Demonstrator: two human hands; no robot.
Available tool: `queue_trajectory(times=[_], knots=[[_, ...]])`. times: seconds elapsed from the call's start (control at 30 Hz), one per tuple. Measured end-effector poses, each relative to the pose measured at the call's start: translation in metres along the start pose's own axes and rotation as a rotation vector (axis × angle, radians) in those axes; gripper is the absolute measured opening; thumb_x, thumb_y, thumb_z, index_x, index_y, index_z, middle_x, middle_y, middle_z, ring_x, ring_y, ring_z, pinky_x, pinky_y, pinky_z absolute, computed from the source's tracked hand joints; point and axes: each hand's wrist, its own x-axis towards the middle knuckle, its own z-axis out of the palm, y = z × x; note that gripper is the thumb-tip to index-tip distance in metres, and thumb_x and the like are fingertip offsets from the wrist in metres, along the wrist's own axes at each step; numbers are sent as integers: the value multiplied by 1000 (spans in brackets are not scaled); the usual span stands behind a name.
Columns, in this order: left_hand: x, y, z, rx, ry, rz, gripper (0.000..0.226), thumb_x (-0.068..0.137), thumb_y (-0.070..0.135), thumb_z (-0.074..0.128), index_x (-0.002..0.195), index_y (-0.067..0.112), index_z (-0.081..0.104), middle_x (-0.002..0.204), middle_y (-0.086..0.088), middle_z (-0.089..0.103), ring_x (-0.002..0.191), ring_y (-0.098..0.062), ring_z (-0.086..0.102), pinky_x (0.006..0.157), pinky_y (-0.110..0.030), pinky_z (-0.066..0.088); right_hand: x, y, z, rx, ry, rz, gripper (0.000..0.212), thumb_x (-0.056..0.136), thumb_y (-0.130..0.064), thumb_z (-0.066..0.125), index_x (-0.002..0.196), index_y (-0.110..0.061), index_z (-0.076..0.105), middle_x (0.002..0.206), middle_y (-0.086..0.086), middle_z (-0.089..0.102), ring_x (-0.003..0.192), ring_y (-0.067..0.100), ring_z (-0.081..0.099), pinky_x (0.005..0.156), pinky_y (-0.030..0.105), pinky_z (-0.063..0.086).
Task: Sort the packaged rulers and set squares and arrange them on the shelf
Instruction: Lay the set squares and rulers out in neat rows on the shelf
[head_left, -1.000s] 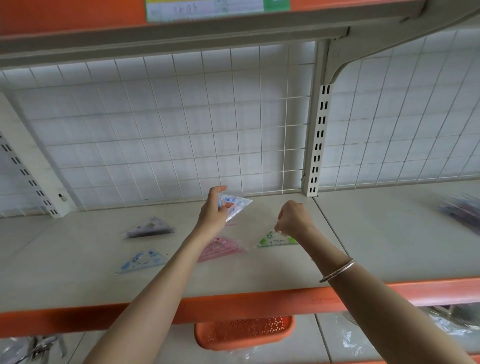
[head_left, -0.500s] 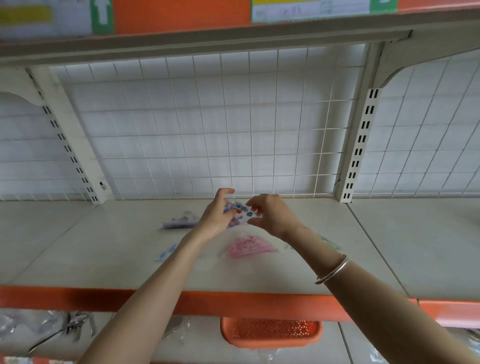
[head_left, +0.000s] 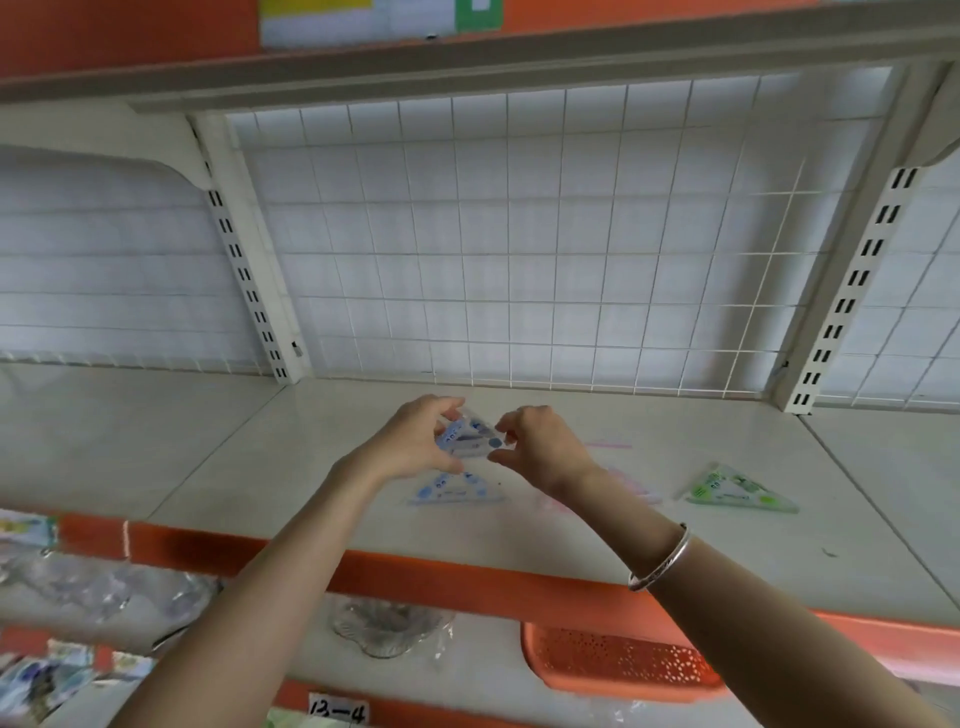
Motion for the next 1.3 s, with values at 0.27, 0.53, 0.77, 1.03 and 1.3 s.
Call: queue_trajectory(times=[0.27,0.53,0.77,1.03,1.3], knots=[[-9,-28,0,54,-68,30,79,67,15,86,136,24,49,126,-1,58,100,-13,58,83,-22,46,-3,-17,21,38,-94,102,40,77,-23,77,111,-4,66,108,11,67,98,23,63,87,29,49],[-2,-32,5,13,-92,27,78,63,15,88,133,21,53,107,-1,60,91,-10,58,78,-19,45,-1,-15,21,34,-121,167,36,76,-24,77,105,-5,70,105,9,70,98,22,63,85,25,47],[5,-28,0,-24,-92,42,75,63,18,89,130,20,56,112,-5,66,90,-11,62,80,-20,49,-1,-10,11,113,-77,206,36,74,-22,80,103,-4,71,102,10,70,95,20,64,82,22,48],[6,-20,-9,-28,-101,47,69,65,19,88,127,19,58,113,-6,66,94,-14,64,89,-30,52,-1,-9,4,108,-88,191,36,73,-23,80,102,-3,72,101,10,71,91,18,66,85,28,52],[-3,-28,0,67,-221,9,77,63,20,89,131,22,52,112,1,60,93,-12,60,82,-26,50,-11,-16,19,54,-123,192,28,76,-23,75,99,-7,72,99,9,71,94,21,64,77,24,47]])
